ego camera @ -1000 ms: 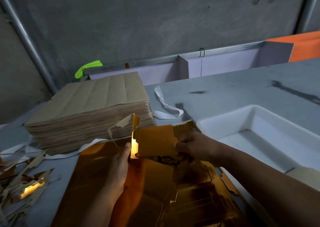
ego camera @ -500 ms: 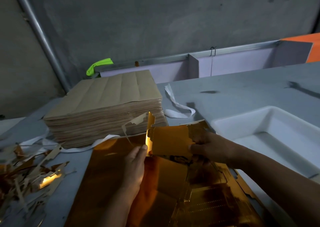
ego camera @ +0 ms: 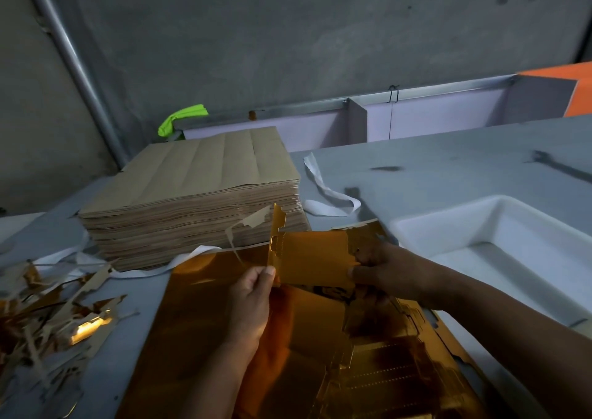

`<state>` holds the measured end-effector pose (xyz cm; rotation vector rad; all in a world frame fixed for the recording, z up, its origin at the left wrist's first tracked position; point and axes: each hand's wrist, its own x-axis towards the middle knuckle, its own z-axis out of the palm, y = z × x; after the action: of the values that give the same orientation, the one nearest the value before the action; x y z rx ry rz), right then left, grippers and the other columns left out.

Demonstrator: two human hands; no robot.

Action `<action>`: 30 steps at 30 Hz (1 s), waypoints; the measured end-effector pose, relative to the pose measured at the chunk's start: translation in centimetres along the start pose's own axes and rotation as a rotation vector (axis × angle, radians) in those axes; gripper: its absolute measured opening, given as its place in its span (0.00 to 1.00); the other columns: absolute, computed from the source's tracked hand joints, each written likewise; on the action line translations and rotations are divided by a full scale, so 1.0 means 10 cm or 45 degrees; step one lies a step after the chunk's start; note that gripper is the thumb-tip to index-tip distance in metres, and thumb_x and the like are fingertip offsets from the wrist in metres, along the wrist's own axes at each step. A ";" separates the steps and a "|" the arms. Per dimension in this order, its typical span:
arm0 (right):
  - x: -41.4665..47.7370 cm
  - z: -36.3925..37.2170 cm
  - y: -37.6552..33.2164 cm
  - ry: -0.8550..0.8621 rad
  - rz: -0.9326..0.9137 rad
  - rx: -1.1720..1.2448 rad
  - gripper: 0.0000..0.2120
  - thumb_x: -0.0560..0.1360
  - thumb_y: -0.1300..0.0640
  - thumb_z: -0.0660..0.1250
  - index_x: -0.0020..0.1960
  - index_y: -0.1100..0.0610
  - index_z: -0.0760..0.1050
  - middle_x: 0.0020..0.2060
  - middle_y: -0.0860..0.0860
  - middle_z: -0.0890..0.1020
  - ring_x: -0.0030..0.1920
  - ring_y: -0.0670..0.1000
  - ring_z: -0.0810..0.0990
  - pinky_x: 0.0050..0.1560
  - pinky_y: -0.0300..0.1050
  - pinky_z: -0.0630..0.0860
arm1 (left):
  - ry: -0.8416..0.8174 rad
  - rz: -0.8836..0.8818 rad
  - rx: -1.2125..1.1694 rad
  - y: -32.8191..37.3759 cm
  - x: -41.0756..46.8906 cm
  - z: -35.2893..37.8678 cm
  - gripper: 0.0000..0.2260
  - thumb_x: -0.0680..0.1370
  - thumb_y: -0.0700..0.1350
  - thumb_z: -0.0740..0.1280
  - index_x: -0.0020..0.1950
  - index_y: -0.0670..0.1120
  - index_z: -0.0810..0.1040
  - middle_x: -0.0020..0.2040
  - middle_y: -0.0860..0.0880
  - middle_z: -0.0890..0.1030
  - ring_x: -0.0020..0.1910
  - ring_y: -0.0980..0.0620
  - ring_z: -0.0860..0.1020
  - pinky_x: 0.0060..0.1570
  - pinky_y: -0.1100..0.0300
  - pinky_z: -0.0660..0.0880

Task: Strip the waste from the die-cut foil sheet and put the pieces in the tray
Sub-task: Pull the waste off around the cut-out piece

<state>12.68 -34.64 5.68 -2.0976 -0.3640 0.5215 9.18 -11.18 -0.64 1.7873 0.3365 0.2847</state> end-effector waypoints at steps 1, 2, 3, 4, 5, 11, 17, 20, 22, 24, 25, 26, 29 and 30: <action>0.00 0.00 0.00 -0.001 -0.002 -0.004 0.09 0.81 0.52 0.63 0.47 0.56 0.77 0.39 0.52 0.83 0.37 0.48 0.82 0.37 0.39 0.78 | 0.001 0.002 0.003 0.00 0.00 0.00 0.10 0.82 0.51 0.61 0.49 0.50 0.79 0.45 0.45 0.82 0.46 0.47 0.80 0.42 0.56 0.74; 0.00 0.00 0.00 -0.002 -0.004 -0.008 0.09 0.81 0.53 0.63 0.47 0.56 0.77 0.39 0.52 0.82 0.37 0.48 0.82 0.37 0.39 0.77 | 0.000 0.003 0.005 -0.01 0.00 0.00 0.10 0.82 0.52 0.61 0.49 0.50 0.79 0.46 0.45 0.82 0.46 0.47 0.80 0.43 0.56 0.74; 0.00 0.00 -0.01 -0.003 -0.004 -0.010 0.09 0.81 0.53 0.63 0.47 0.56 0.77 0.38 0.52 0.82 0.37 0.47 0.82 0.37 0.39 0.77 | 0.000 0.002 0.006 -0.01 0.00 0.00 0.10 0.82 0.52 0.61 0.50 0.50 0.79 0.46 0.46 0.82 0.47 0.47 0.80 0.42 0.56 0.74; 0.00 0.00 -0.01 -0.004 -0.004 -0.010 0.09 0.81 0.53 0.63 0.46 0.55 0.77 0.38 0.52 0.82 0.37 0.47 0.82 0.37 0.39 0.78 | 0.002 -0.002 0.009 -0.02 0.01 0.00 0.10 0.82 0.52 0.61 0.50 0.50 0.79 0.46 0.46 0.82 0.47 0.48 0.80 0.42 0.57 0.73; 0.00 -0.01 -0.01 -0.006 -0.005 -0.008 0.09 0.81 0.53 0.63 0.46 0.55 0.77 0.38 0.52 0.82 0.36 0.47 0.82 0.37 0.39 0.78 | 0.004 -0.005 0.014 -0.02 0.01 0.00 0.10 0.82 0.53 0.60 0.51 0.50 0.79 0.46 0.47 0.82 0.47 0.48 0.80 0.42 0.57 0.73; -0.01 -0.01 -0.01 -0.016 -0.018 0.007 0.09 0.81 0.53 0.63 0.45 0.55 0.77 0.38 0.52 0.82 0.35 0.47 0.81 0.37 0.39 0.77 | 0.018 -0.006 0.054 -0.03 0.03 0.01 0.10 0.82 0.54 0.60 0.50 0.52 0.79 0.46 0.47 0.82 0.47 0.49 0.80 0.47 0.54 0.76; -0.02 -0.01 -0.02 -0.019 -0.018 -0.011 0.09 0.81 0.54 0.62 0.46 0.56 0.77 0.38 0.52 0.82 0.36 0.47 0.81 0.39 0.40 0.78 | 0.009 -0.003 0.068 0.00 0.02 0.01 0.11 0.82 0.53 0.59 0.51 0.50 0.79 0.48 0.46 0.82 0.49 0.48 0.80 0.53 0.49 0.76; -0.02 -0.01 -0.03 -0.019 -0.017 -0.013 0.09 0.81 0.54 0.62 0.46 0.56 0.77 0.38 0.52 0.81 0.36 0.48 0.81 0.39 0.40 0.78 | 0.002 -0.009 0.061 0.01 0.01 0.01 0.11 0.82 0.53 0.59 0.51 0.50 0.79 0.48 0.46 0.82 0.49 0.47 0.80 0.55 0.46 0.76; -0.03 -0.01 -0.03 -0.022 -0.015 -0.014 0.09 0.82 0.54 0.62 0.46 0.56 0.77 0.38 0.53 0.81 0.37 0.48 0.81 0.38 0.40 0.78 | -0.001 -0.014 0.059 0.01 0.00 0.01 0.11 0.82 0.53 0.59 0.51 0.50 0.79 0.48 0.46 0.82 0.50 0.47 0.80 0.55 0.45 0.76; -0.03 -0.01 -0.04 -0.026 -0.017 -0.015 0.09 0.82 0.54 0.62 0.46 0.57 0.77 0.39 0.53 0.81 0.36 0.48 0.80 0.38 0.41 0.77 | -0.001 -0.019 0.060 0.01 0.00 0.01 0.11 0.82 0.53 0.59 0.52 0.50 0.79 0.49 0.46 0.82 0.50 0.47 0.80 0.56 0.45 0.76; -0.03 -0.01 -0.04 -0.027 -0.016 -0.015 0.09 0.82 0.54 0.62 0.46 0.57 0.77 0.39 0.53 0.81 0.36 0.48 0.80 0.38 0.41 0.77 | -0.001 -0.021 0.063 0.01 0.00 0.01 0.11 0.82 0.53 0.59 0.52 0.50 0.79 0.49 0.46 0.81 0.50 0.47 0.79 0.56 0.45 0.76; -0.03 0.00 -0.04 -0.027 -0.015 -0.016 0.09 0.82 0.54 0.62 0.46 0.57 0.77 0.39 0.53 0.81 0.36 0.48 0.80 0.38 0.41 0.77 | -0.001 -0.024 0.065 0.02 0.00 0.01 0.11 0.82 0.54 0.59 0.52 0.50 0.79 0.49 0.46 0.81 0.50 0.47 0.79 0.56 0.45 0.76; -0.03 -0.01 -0.04 -0.014 -0.008 -0.025 0.09 0.81 0.54 0.62 0.46 0.56 0.77 0.39 0.53 0.82 0.36 0.48 0.81 0.38 0.41 0.77 | 0.000 -0.022 0.058 0.02 0.00 0.01 0.12 0.82 0.54 0.58 0.52 0.51 0.79 0.50 0.47 0.82 0.51 0.49 0.79 0.56 0.46 0.76; -0.03 -0.01 -0.04 -0.007 -0.007 -0.021 0.08 0.81 0.55 0.62 0.46 0.56 0.77 0.38 0.53 0.82 0.36 0.48 0.81 0.38 0.41 0.77 | 0.000 -0.020 0.050 0.03 -0.01 0.01 0.12 0.82 0.54 0.58 0.52 0.52 0.79 0.50 0.49 0.82 0.52 0.50 0.79 0.55 0.48 0.75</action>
<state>12.48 -34.58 6.14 -2.1107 -0.3784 0.5227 9.15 -11.33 -0.41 1.8223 0.3586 0.2686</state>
